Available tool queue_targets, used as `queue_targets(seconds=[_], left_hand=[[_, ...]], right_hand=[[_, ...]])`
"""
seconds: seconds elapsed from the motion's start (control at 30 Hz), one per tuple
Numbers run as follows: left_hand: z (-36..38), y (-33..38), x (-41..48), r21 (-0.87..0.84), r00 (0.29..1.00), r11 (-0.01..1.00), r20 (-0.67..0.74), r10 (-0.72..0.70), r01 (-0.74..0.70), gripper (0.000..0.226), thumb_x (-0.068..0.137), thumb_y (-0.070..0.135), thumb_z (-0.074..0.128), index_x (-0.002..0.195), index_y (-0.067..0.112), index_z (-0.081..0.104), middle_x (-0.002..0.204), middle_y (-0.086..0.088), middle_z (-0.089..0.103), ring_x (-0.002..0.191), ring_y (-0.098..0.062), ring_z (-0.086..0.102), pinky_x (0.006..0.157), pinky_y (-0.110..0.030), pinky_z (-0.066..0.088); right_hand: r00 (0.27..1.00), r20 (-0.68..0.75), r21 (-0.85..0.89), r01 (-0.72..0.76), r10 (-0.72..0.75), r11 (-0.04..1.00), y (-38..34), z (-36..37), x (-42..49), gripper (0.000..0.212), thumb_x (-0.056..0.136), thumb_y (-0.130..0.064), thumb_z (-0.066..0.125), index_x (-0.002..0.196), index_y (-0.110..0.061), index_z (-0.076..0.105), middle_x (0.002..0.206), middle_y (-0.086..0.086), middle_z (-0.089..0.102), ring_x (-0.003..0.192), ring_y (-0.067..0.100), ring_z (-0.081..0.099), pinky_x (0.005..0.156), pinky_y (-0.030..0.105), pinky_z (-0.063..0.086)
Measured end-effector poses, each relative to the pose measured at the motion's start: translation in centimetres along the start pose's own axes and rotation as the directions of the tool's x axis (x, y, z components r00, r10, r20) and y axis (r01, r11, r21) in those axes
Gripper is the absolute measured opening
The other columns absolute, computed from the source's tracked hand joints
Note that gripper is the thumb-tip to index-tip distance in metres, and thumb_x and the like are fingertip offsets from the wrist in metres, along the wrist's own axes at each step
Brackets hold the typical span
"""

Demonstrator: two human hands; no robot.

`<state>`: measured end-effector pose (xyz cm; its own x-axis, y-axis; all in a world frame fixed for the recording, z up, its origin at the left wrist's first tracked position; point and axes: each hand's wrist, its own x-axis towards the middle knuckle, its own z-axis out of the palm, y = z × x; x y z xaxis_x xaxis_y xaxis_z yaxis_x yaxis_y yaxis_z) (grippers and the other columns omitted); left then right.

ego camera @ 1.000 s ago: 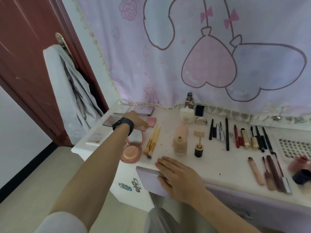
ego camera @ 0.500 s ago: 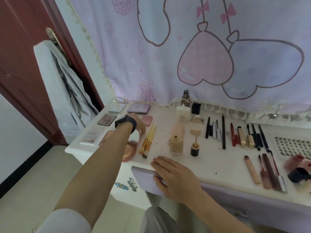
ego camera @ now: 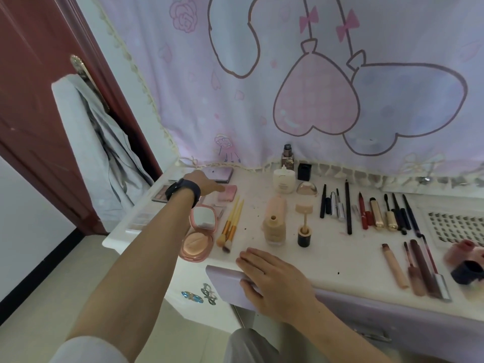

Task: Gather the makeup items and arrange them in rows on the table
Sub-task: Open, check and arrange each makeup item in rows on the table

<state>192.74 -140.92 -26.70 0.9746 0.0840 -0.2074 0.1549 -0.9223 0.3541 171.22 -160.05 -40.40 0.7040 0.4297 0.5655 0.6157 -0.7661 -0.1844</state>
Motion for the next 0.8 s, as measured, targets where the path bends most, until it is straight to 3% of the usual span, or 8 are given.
queue_targets(seconds=[0.1, 0.23, 0.33, 0.47, 0.53, 0.7, 0.8], left_hand=[[-0.1, 1.0, 0.6, 0.058, 0.996, 0.996, -0.059, 0.065, -0.062, 0.067, 0.084, 0.058, 0.066, 0.121, 0.002, 0.063, 0.120, -0.017, 0.066, 0.100, -0.031, 0.062, 0.076, -0.032, 0.045], [0.7, 2.4, 1.4, 0.149, 0.994, 0.983, -0.016, 0.106, -0.103, 0.065, 0.086, 0.058, 0.063, 0.125, 0.006, 0.061, 0.125, -0.015, 0.065, 0.108, -0.032, 0.061, 0.081, -0.033, 0.047], [1.8, 2.9, 1.8, 0.190, 0.997, 0.979, 0.025, 0.069, -0.072, 0.061, 0.083, 0.056, 0.067, 0.122, 0.010, 0.059, 0.116, -0.011, 0.063, 0.096, -0.027, 0.058, 0.074, -0.032, 0.046], [3.4, 3.6, 2.3, 0.163, 1.000, 0.986, 0.023, 0.018, -0.021, 0.040, 0.078, 0.048, 0.073, 0.081, 0.011, 0.061, 0.085, -0.005, 0.060, 0.071, -0.020, 0.056, 0.057, -0.027, 0.041], [3.9, 3.9, 2.5, 0.174, 1.000, 0.985, 0.021, 0.007, -0.011, 0.037, 0.078, 0.046, 0.073, 0.068, 0.014, 0.056, 0.075, -0.004, 0.056, 0.064, -0.018, 0.052, 0.057, -0.027, 0.042], [4.4, 4.2, 2.4, 0.191, 0.999, 0.981, -0.026, 0.024, -0.019, 0.026, 0.084, 0.038, 0.064, 0.076, 0.021, 0.045, 0.077, -0.005, 0.056, 0.069, -0.022, 0.055, 0.065, -0.030, 0.047], [4.3, 4.1, 2.2, 0.167, 0.998, 0.986, -0.049, 0.028, -0.020, 0.022, 0.082, 0.036, 0.064, 0.076, 0.020, 0.050, 0.076, -0.006, 0.058, 0.066, -0.022, 0.056, 0.058, -0.027, 0.045]], right_hand=[[1.000, 0.011, 0.005, 0.001, -0.001, 1.000, -0.1, -0.2, 0.0, 0.039, 0.093, -0.037, 0.062, 0.127, -0.021, 0.070, 0.132, -0.006, 0.068, 0.126, 0.010, 0.060, 0.105, 0.023, 0.046], [1.000, 0.011, 0.022, -0.003, 0.003, 1.000, -0.2, -0.5, 0.1, 0.038, 0.092, -0.035, 0.062, 0.126, -0.021, 0.070, 0.131, -0.007, 0.068, 0.126, 0.009, 0.059, 0.105, 0.022, 0.048], [1.000, 0.011, 0.036, -0.012, 0.012, 0.999, -0.3, -0.5, 0.1, 0.037, 0.093, -0.035, 0.060, 0.126, -0.020, 0.070, 0.131, -0.006, 0.068, 0.127, 0.010, 0.058, 0.107, 0.022, 0.046], [1.000, 0.011, 0.046, -0.018, 0.017, 0.999, -0.3, -0.4, 0.2, 0.037, 0.094, -0.034, 0.059, 0.126, -0.019, 0.069, 0.131, -0.004, 0.068, 0.126, 0.011, 0.058, 0.106, 0.024, 0.047], [1.000, 0.017, 0.048, -0.018, 0.018, 0.999, -0.3, -0.3, 0.2, 0.038, 0.095, -0.034, 0.058, 0.128, -0.018, 0.069, 0.133, -0.004, 0.067, 0.127, 0.011, 0.057, 0.106, 0.026, 0.048], [1.000, 0.015, 0.056, -0.014, 0.013, 0.998, -0.2, -0.1, 0.1, 0.039, 0.095, -0.034, 0.058, 0.129, -0.018, 0.068, 0.134, -0.003, 0.066, 0.128, 0.012, 0.056, 0.108, 0.025, 0.046], [1.000, 0.009, 0.059, -0.014, 0.013, 0.998, -0.2, -0.1, 0.1, 0.039, 0.095, -0.034, 0.058, 0.129, -0.018, 0.068, 0.134, -0.004, 0.066, 0.128, 0.011, 0.056, 0.109, 0.023, 0.044]])
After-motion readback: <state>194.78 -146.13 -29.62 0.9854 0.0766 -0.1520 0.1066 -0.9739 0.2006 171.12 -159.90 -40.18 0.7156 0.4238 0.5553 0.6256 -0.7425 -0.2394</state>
